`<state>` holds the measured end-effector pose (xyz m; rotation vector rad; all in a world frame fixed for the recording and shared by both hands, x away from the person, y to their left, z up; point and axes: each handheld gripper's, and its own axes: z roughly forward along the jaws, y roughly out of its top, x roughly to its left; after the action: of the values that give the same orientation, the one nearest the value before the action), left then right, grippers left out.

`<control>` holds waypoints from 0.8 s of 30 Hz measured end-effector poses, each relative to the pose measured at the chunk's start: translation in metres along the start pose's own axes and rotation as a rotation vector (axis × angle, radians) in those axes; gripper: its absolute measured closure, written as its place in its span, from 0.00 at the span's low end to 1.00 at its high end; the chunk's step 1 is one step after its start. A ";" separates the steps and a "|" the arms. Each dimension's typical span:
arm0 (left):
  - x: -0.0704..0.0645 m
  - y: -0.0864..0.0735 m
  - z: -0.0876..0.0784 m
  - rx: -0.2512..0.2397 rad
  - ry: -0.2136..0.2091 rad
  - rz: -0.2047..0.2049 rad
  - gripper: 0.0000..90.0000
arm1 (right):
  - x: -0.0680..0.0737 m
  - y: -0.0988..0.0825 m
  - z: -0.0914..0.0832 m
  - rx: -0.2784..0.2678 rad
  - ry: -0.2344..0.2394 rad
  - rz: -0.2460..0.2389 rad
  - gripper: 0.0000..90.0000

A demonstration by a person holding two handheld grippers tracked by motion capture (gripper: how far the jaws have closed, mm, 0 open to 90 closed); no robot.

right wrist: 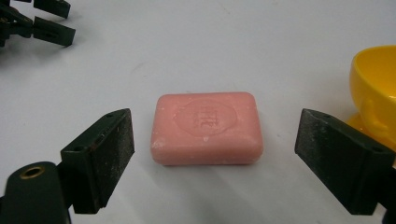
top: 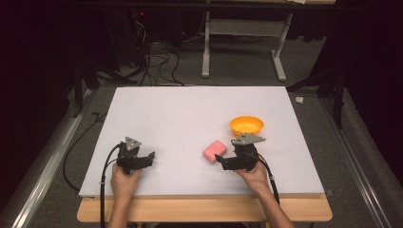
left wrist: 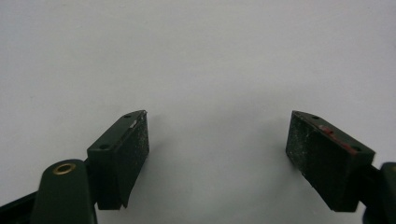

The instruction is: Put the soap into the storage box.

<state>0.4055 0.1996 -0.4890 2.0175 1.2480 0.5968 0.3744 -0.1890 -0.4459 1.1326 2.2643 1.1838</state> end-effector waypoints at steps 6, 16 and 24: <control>0.000 0.000 0.000 0.000 0.000 0.000 0.24 | -0.001 0.006 0.002 -0.003 -0.002 0.005 0.14; 0.000 0.000 0.000 0.000 0.000 0.000 0.24 | 0.003 0.012 0.016 0.011 -0.006 0.005 0.14; 0.000 0.000 0.000 0.002 -0.002 0.000 0.24 | 0.004 0.013 0.028 0.028 -0.002 0.007 0.14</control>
<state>0.4056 0.1998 -0.4888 2.0188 1.2482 0.5935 0.3952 -0.1675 -0.4518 1.1524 2.2840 1.1564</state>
